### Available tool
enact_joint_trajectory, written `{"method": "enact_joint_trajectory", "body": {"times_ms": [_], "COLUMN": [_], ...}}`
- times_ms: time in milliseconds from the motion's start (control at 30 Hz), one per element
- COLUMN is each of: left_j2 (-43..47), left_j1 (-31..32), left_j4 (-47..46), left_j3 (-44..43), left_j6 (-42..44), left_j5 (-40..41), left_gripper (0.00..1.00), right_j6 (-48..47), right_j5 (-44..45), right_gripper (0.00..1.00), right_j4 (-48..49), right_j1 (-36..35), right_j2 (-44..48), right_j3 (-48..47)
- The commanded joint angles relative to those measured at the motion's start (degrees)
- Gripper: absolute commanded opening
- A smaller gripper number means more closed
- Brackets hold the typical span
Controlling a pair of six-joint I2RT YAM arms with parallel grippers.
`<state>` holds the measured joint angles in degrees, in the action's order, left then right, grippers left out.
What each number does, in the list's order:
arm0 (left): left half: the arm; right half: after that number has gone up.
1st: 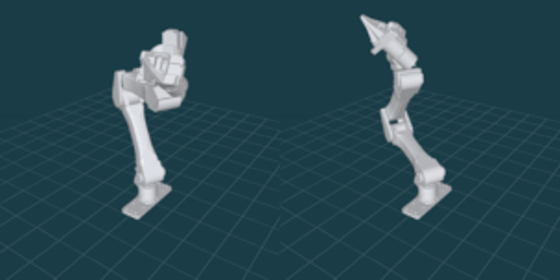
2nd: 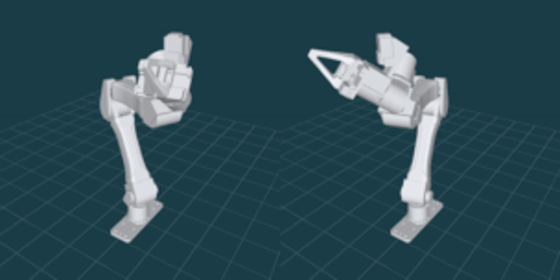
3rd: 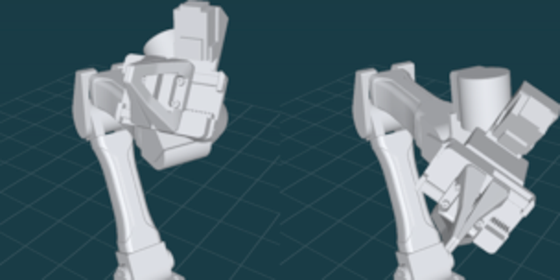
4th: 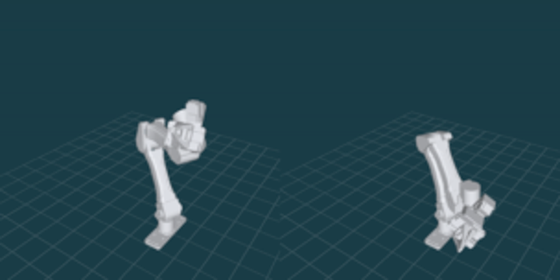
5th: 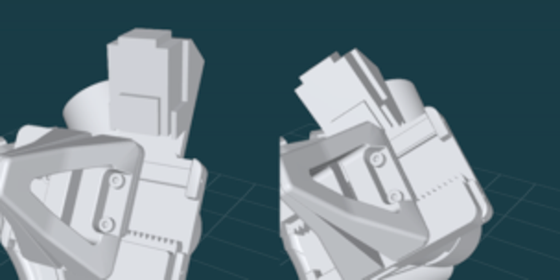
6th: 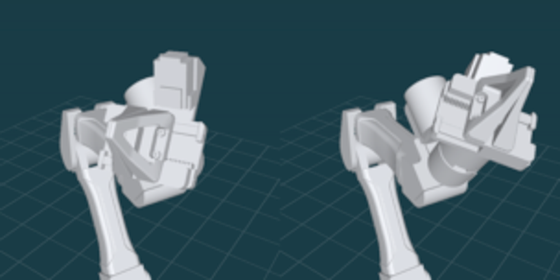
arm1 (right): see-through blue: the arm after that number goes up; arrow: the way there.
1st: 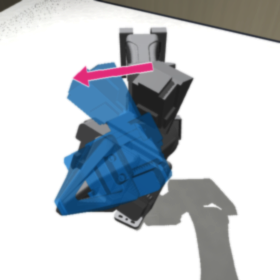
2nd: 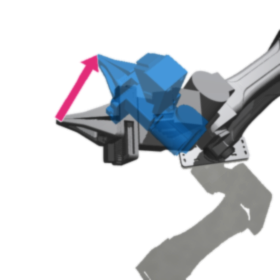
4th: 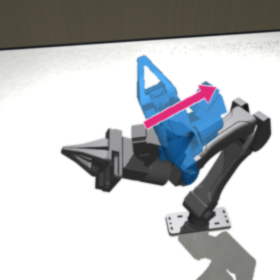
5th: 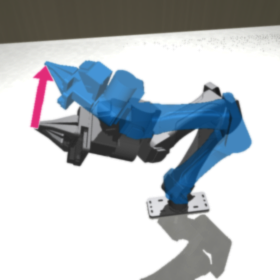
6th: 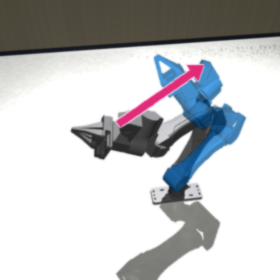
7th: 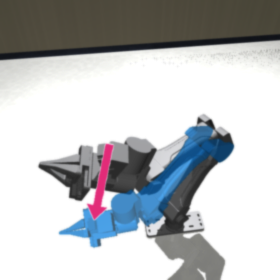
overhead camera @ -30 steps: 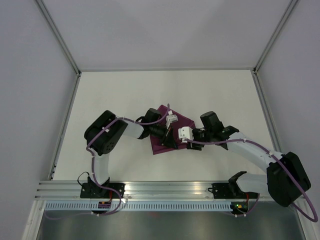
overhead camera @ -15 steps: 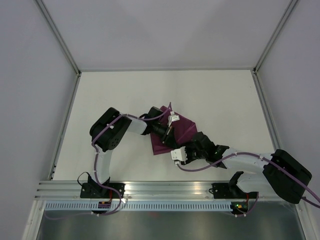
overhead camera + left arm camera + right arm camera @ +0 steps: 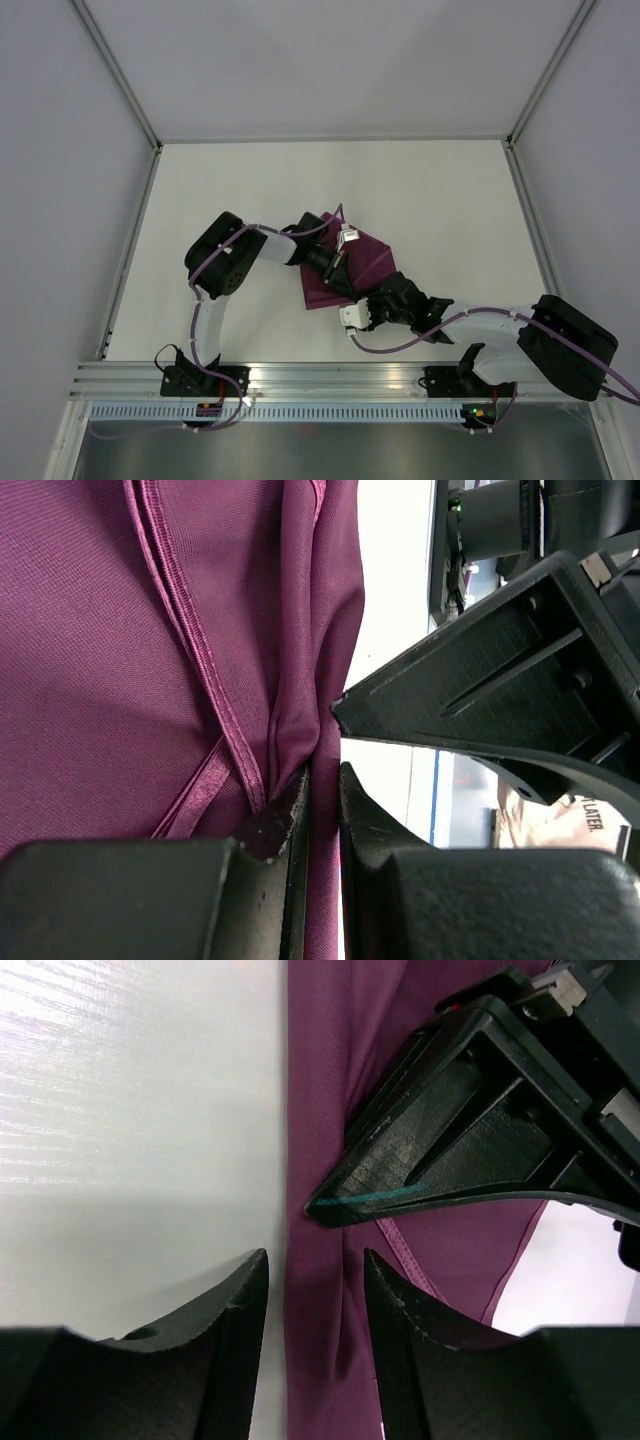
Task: Fold the napkin, place the utensils inside, and roll it up
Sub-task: Roll the napkin with the utensil
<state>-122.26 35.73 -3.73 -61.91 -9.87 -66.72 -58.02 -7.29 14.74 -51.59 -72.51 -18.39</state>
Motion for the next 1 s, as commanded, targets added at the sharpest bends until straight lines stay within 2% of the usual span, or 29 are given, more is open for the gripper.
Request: {"method": "enact_joint_trajectory", "body": {"times_ms": [0,267,300,333,400,600,867,967], "left_j2": [-3.2,-3.3,-3.0,-2.2,-1.2,2.9,9.1,13.5], "left_j1": [-0.4,-0.8,-0.9,-1.1,-1.4,-1.5,-2.4,-4.0], "left_j4": [5.8,8.1,8.0,8.1,8.1,7.9,6.2,4.6], "left_j3": [-0.1,-0.6,-0.3,-0.2,-0.1,-0.1,1.4,3.2], "left_j6": [1.2,2.8,3.3,3.5,3.9,5.0,5.2,2.9], "left_j5": [5.1,4.4,5.0,5.0,6.0,9.8,20.4,30.6], "left_gripper": [0.02,0.02,0.03,0.05,0.11,0.3,0.32,0.32], "right_j6": [-1.0,-1.1,-1.1,-1.1,-1.2,-1.0,-0.3,-0.3], "right_j5": [2.0,4.0,4.0,4.0,4.0,1.8,-3.3,-5.7], "right_gripper": [0.49,0.3,0.19,0.13,0.06,0.01,0.01,0.0], "right_j4": [2.5,3.4,2.5,2.0,0.4,-8.3,-21.9,-27.9], "right_j1": [-1.0,-1.8,-1.8,-1.8,-1.8,-1.8,-0.5,0.5], "right_j2": [-1.4,-5.2,-5.4,-5.4,-5.9,-7.6,-10.8,-12.3], "right_j3": [1.1,0.5,-0.1,-0.2,-0.9,-4.2,-11.9,-15.2]}}
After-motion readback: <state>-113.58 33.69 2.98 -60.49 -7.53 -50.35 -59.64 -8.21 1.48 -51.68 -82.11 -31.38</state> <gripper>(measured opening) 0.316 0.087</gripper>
